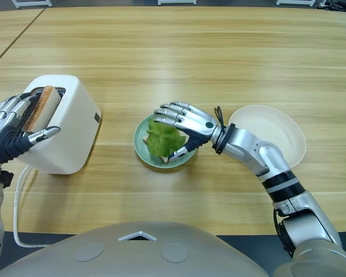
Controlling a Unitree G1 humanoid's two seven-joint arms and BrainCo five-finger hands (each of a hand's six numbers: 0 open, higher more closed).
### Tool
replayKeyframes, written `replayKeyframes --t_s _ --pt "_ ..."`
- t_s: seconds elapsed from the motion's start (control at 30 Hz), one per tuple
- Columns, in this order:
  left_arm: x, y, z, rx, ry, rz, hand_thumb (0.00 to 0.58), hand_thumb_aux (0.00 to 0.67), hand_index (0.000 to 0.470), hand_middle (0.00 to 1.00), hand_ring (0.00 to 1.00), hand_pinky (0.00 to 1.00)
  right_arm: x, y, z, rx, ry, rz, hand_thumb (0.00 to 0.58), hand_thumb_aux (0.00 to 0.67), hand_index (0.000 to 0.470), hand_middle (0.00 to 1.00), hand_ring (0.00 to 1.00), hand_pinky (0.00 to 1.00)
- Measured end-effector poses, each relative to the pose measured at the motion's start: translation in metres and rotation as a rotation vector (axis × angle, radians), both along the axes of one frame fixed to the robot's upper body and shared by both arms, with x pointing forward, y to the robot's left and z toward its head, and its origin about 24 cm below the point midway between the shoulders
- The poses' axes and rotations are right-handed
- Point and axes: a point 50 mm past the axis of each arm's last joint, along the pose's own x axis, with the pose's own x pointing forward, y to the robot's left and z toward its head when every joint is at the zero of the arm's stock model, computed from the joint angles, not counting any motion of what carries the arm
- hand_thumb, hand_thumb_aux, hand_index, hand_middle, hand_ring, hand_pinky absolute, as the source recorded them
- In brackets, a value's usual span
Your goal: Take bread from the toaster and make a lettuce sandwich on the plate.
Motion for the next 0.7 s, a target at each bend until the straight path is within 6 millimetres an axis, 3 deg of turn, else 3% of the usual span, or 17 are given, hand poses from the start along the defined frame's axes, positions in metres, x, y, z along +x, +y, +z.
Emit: replayKeyframes --t_s 0.07,0.13,0.17,0.2,0.3,0.43,0.53,0.57,0.7 --pt "0.001 0.003 0.000 0.001 -0.004 0.019 0.297 0.202 0.142 0.00 0.00 0.00 -0.005 -0.003 0.008 0.043 -0.020 -0.009 0.000 0.000 0.000 0.00 0.00 0.00" --pt "0.001 0.006 0.002 0.011 -0.015 0.034 0.355 0.252 0.177 0.00 0.00 0.00 -0.010 -0.006 0.012 0.065 -0.032 -0.025 0.000 0.000 0.000 0.00 0.00 0.00" --pt "0.001 0.007 0.002 0.017 -0.018 0.042 0.340 0.239 0.168 0.00 0.00 0.00 -0.011 -0.007 0.012 0.069 -0.033 -0.033 0.000 0.000 0.000 0.00 0.00 0.00" --pt "0.001 0.009 0.002 0.024 -0.017 0.051 0.278 0.187 0.131 0.00 0.00 0.00 -0.013 -0.008 0.013 0.075 -0.032 -0.036 0.000 0.000 0.000 0.00 0.00 0.00" --pt "0.000 0.012 0.003 0.038 -0.026 0.074 0.271 0.181 0.127 0.00 0.00 0.00 -0.017 -0.010 0.012 0.073 -0.026 -0.047 0.000 0.000 0.000 0.00 0.00 0.00" --pt "-0.001 0.016 0.007 0.057 -0.038 0.096 0.310 0.213 0.149 0.00 0.00 0.00 -0.020 -0.012 0.009 0.071 -0.012 -0.057 0.000 0.000 0.000 0.00 0.00 0.00" --pt "0.000 0.015 0.005 0.052 -0.032 0.089 0.379 0.276 0.194 0.00 0.00 0.00 -0.020 -0.013 0.009 0.069 -0.007 -0.067 0.000 0.000 0.000 0.00 0.00 0.00" --pt "0.001 0.015 0.004 0.049 -0.028 0.086 0.436 0.336 0.236 0.00 0.00 0.00 -0.021 -0.013 0.008 0.069 -0.004 -0.069 0.000 0.000 0.000 0.00 0.00 0.00" --pt "0.003 0.012 0.001 0.040 -0.020 0.072 0.494 0.413 0.289 0.00 0.00 0.00 -0.021 -0.014 0.008 0.068 -0.001 -0.071 0.000 0.000 0.000 0.00 0.00 0.00"
